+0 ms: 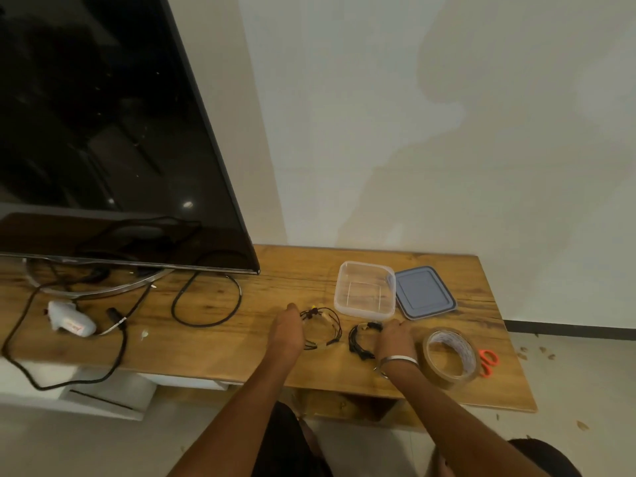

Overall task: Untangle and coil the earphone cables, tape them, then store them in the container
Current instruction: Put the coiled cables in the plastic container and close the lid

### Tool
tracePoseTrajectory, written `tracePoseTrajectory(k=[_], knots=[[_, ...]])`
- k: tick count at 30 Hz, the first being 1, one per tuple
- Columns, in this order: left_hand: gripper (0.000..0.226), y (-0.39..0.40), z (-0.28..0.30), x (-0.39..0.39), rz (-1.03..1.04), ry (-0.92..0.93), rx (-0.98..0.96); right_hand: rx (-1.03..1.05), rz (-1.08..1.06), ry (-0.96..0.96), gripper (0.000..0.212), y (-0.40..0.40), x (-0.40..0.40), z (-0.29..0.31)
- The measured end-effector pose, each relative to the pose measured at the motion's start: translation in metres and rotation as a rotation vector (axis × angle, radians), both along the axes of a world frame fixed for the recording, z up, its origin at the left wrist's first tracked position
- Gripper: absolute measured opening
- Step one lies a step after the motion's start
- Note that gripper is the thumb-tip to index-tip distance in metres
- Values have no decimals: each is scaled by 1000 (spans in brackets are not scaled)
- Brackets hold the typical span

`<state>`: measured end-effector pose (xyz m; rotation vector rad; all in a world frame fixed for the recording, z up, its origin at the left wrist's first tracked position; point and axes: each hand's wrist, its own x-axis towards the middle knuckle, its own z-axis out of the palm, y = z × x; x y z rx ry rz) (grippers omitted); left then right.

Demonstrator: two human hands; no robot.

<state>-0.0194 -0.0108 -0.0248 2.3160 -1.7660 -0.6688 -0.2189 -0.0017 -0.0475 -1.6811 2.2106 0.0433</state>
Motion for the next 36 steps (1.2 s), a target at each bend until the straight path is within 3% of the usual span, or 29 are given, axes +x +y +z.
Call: tracePoseTrajectory(k=[5,10,17,23,28,36], knots=[[16,-6,11,5,40,113,-1,19,-82,-114,24,5,1,9],[17,-10,26,4,56,210,-85,-23,11,-165,22,10,-2,18],[21,-20,67,-19,4,418,-259,-147,21,-544,14,11,-8,26],[19,-46,78,-60,14,508,-278,-246,16,-733,9,13,-27,48],[20,-62,50,-95,32,514,-165,-300,-4,-837,6,10,-57,67],[18,-68,18,-105,-34,284,-70,-328,-30,-912,6,-17,-90,77]])
